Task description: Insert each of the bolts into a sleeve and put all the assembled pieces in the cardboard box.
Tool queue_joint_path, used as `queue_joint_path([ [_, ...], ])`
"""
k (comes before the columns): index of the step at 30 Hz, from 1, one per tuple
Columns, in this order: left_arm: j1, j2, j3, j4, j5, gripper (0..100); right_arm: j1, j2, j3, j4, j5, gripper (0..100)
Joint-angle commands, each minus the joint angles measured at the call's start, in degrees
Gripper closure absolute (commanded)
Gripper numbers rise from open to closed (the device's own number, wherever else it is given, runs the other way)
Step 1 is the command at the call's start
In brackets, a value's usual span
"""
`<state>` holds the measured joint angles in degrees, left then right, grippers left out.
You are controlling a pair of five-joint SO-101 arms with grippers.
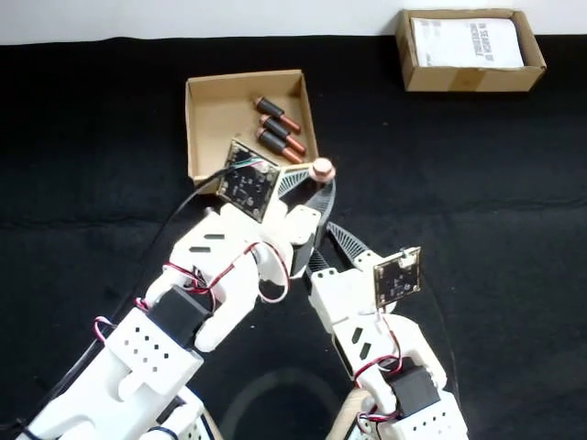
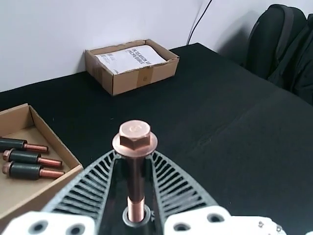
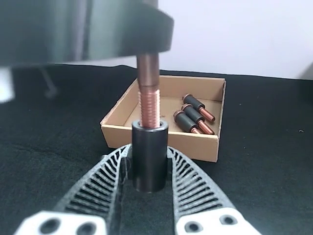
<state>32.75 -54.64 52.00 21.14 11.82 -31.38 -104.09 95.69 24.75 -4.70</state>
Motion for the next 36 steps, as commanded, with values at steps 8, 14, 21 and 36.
queue_joint_path([
  [8,0.57,0.13,-3.38,5.01,0.18,99,0.84,-0.84,7.96,-1.36,-0.44,99.1],
  [14,-0.66,0.31,-0.31,6.95,-0.09,92,0.84,-0.84,7.96,-1.27,-0.44,99.1],
  [21,-2.86,0.31,3.56,7.03,-0.09,71,0.84,-0.84,7.96,-1.27,-0.44,99.1],
  [36,-11.21,-12.26,-8.13,29.63,-8.18,74,8.48,-0.31,1.19,-1.1,-0.44,99.1],
])
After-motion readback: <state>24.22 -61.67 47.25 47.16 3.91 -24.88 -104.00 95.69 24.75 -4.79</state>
